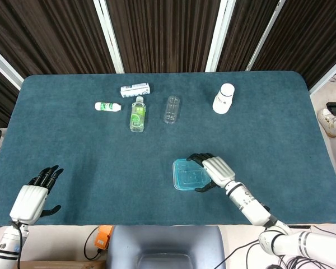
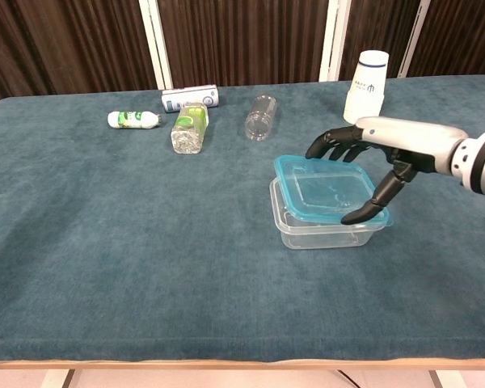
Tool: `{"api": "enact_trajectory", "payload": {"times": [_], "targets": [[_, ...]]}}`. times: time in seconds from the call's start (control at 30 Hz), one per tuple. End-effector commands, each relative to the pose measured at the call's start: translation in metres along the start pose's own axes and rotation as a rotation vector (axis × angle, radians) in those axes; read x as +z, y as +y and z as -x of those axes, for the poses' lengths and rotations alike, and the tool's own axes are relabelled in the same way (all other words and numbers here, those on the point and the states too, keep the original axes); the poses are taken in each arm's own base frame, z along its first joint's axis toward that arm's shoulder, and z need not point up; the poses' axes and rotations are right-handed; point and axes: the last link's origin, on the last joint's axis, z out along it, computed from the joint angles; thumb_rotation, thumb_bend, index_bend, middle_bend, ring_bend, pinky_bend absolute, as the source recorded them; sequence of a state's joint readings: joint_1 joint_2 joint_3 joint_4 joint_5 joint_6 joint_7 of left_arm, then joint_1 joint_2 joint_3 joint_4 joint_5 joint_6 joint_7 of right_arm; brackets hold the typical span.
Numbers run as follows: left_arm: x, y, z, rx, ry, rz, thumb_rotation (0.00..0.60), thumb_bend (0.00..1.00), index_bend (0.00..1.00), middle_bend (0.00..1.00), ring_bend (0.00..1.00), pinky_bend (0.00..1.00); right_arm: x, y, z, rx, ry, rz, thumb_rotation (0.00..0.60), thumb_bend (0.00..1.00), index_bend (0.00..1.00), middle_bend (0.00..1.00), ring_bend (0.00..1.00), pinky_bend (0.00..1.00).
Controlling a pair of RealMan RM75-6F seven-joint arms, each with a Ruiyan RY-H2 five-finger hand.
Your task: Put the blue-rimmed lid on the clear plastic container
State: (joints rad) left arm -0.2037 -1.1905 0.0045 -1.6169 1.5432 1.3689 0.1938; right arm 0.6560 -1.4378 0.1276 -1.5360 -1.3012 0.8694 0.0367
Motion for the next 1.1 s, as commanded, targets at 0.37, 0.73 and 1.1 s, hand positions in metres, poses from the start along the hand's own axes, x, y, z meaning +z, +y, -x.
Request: {"api": "enact_trajectory", "payload": {"times": [0.37,0.73,1.1], "targets": [[-0.0003,-0.0002,-0.0002,-0.004,-0.003,0.002,0.6,0.42,0.11,0.08,0.1,0.34,0.0066,-0.0018,0.0033,-0.001,-0.012,0.006,0.6,0.24,0.26,0.39,0.39,0.41],[-0.0004,0.0,-0.0002,-0.004,-0.002,0.003,0.6,0.42,0.11,0.08,0.1,0.34,0.0054,-0.0007,0.0039,-0.007,-0.018,0.008,0.6,0.24,0.25,0.37,0.35,0.37],[-0.0006,0.0002,-0.0002,-0.004,-0.003,0.004,0.6,0.42,0.11,0.08,0.1,0.34,0.0057,0.0021,0.006,-0.002,-0.039,0.013,0.6,0.24,0.2,0.23,0.17,0.2]]}}
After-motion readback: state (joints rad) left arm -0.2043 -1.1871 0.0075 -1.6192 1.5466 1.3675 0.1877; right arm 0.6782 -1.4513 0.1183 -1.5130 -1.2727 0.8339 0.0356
